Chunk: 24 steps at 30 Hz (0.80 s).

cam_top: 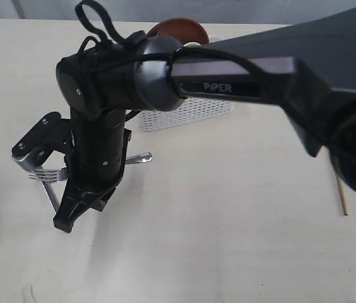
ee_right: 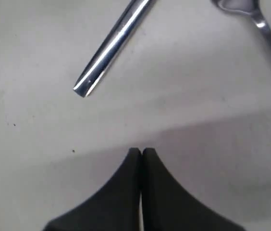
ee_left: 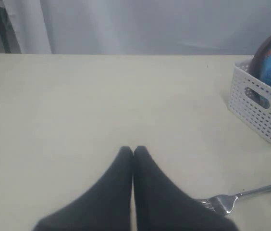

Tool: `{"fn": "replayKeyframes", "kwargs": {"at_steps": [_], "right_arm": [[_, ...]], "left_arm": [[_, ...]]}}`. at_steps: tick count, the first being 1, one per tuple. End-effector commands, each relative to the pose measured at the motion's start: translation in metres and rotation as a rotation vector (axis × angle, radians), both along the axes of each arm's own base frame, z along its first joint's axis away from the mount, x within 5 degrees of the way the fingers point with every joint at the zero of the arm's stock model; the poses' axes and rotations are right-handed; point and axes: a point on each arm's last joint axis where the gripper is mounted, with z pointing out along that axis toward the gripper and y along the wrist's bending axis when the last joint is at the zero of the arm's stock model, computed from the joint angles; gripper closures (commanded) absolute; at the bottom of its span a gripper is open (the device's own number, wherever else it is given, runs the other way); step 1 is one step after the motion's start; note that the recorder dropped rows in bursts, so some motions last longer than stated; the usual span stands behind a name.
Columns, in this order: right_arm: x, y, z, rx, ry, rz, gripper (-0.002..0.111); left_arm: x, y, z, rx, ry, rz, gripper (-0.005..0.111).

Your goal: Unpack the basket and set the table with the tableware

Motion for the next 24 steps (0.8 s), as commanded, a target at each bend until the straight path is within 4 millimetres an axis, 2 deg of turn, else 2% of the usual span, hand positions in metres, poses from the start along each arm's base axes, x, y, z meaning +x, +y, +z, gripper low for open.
{"fn": "replayKeyframes", "kwargs": {"at_steps": [1,11,14,18,24], "right_arm": [[0.008,0.014,-0.003,0.028,-0.020,0.014,0.109],[0.031,0.056,-0.034,0.021,0.006,0.012,0.109],[0.044,0.064,-0.041,0.010,-0.049,-0.010,0.109],[0.064,0.070,-0.039,-0.008,-0.187,-0.048,0.109],[0.090,0.068,-0.028,0.049,-0.237,-0.135,0.109]], "left_arm": [[0.000,0.000,0.000,0.011,-0.013,0.002,0.107],[0.000,0.000,0.000,0.011,-0.013,0.002,0.107],[0.000,0.000,0.000,0.011,-0.013,0.002,0.107],[0.000,0.000,0.000,0.011,-0.013,0.002,0.107],[0.000,0.000,0.000,0.011,-0.013,0.002,0.107]]}}
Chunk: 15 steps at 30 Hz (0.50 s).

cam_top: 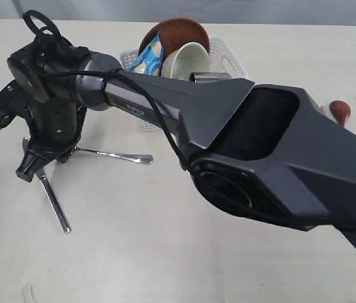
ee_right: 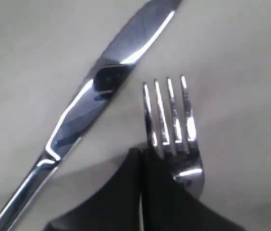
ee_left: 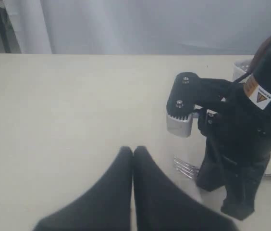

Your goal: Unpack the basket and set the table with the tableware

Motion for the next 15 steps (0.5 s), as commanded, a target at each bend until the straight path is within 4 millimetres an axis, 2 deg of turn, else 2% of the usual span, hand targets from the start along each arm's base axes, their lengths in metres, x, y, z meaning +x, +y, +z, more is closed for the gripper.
{"fn": "replayKeyframes", "kwargs": {"at_steps": [1,7,11,15], "right_arm": [[0.025,-0.009,-0.002,0.014,-0.038,-0.075,0.109],[0.049,-0.022,-0.001,0.050,-0.055,-0.143,0.109],[0.046,-0.021,0.022,0.091,-0.066,-0.127,0.109],[0.032,-0.022,0.051,0.071,-0.052,-0.106,0.109]], "left_arm": [[0.000,0.000,0.000,0.011,-0.013,0.002,0.107],[0.000,0.000,0.000,0.011,-0.013,0.002,0.107],[0.000,0.000,0.000,0.011,-0.013,0.002,0.107],[0.000,0.000,0.000,0.011,-0.013,0.002,0.107]]}}
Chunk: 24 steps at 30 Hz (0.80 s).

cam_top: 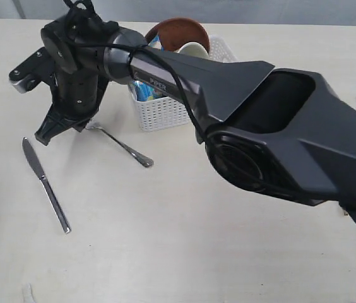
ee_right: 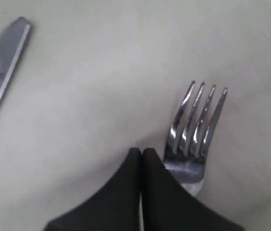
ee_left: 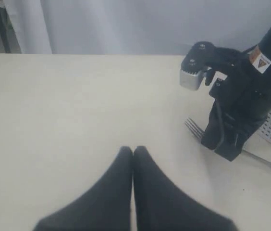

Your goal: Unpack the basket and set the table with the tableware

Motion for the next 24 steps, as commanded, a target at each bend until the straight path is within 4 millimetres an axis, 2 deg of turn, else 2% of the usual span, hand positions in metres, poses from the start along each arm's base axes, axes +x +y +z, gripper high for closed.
{"fn": "replayKeyframes", "kwargs": {"at_steps": [1,3,6,11,14,19,22,24], "right_arm": [[-0.016,-0.002,0.041,-0.024,-0.004,0.029,0.109],[-0.018,-0.008,0.048,-0.085,-0.014,0.000,0.109],[-0.018,-0.012,0.065,-0.067,-0.047,-0.053,0.109],[-0.031,-0.020,0.091,-0.095,-0.123,-0.090,0.109],[-0.034,-0.034,0.104,-0.138,-0.179,-0.107,0.109],[-0.039,-0.070,0.121,-0.152,-0.146,-0.125,0.109],[-0.048,-0.092,0.121,-0.166,-0.122,-0.130,0.109],[-0.056,-0.107,0.104,-0.219,-0.087,-0.125,0.109]], "left_arm": [[0.000,0.000,0.000,0.011,-0.013,0.002,0.107],[0.000,0.000,0.000,0.011,-0.013,0.002,0.107],[0.000,0.000,0.000,0.011,-0.013,0.002,0.107],[0.000,0.000,0.000,0.011,-0.013,0.002,0.107],[0.000,0.000,0.000,0.011,-0.013,0.002,0.107],[0.000,0.000,0.000,0.011,-0.013,0.002,0.107],[0.000,0.000,0.000,0.011,-0.013,0.002,0.107],[0.000,0.000,0.000,0.011,-0.013,0.002,0.107]]}}
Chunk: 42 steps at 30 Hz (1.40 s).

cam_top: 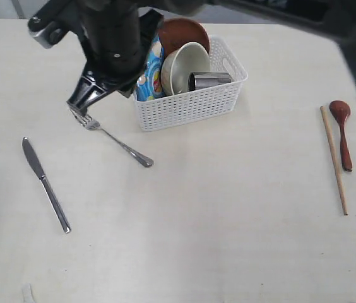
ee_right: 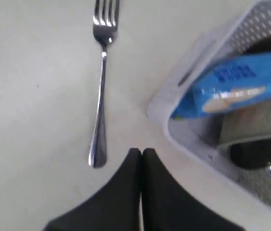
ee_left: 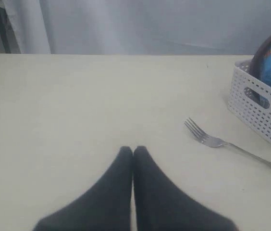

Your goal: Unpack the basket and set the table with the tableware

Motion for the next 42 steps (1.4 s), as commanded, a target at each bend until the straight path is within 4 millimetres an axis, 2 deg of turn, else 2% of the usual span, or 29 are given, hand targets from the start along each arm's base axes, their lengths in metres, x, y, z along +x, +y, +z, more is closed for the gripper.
{"fn": "replayKeyframes", "kwargs": {"at_steps": [1,7,10,13,17,21,23,27,29,33,39,42], "right_arm": [[-0.014,-0.030,-0.023,-0.071,0.060,-0.006,0.109],[-0.032,-0.055,-0.086,-0.116,0.080,0.008,0.109],[-0.031,-0.058,-0.104,-0.128,0.056,0.004,0.109],[-0.027,-0.058,-0.113,-0.167,0.041,0.015,0.109],[-0.016,-0.064,-0.105,-0.195,-0.067,-0.010,0.109],[-0.007,-0.073,-0.107,-0.204,-0.026,0.033,0.109],[-0.004,-0.072,-0.110,-0.169,-0.006,0.060,0.109],[0.007,-0.067,-0.111,-0.073,-0.071,0.088,0.109],[0.014,-0.066,-0.111,-0.026,-0.093,0.073,0.109],[0.042,-0.068,-0.112,0.019,-0.117,-0.025,0.109],[0.076,-0.063,-0.100,0.081,-0.165,-0.097,0.109],[0.078,-0.063,-0.098,0.049,-0.137,-0.131,0.109]], "left_arm": [[0.000,0.000,0.000,0.011,-0.013,0.002,0.107],[0.000,0.000,0.000,0.011,-0.013,0.002,0.107],[0.000,0.000,0.000,0.011,-0.013,0.002,0.107],[0.000,0.000,0.000,0.011,-0.013,0.002,0.107],[0.000,0.000,0.000,0.011,-0.013,0.002,0.107],[0.000,0.000,0.000,0.011,-0.013,0.002,0.107],[0.000,0.000,0.000,0.011,-0.013,0.002,0.107],[0.000,0.000,0.000,0.011,-0.013,0.002,0.107],[0.000,0.000,0.000,0.011,-0.013,0.002,0.107],[0.000,0.000,0.000,0.011,-0.013,0.002,0.107],[0.000,0.000,0.000,0.011,-0.013,0.002,0.107],[0.000,0.000,0.000,0.011,-0.013,0.002,0.107]]}}
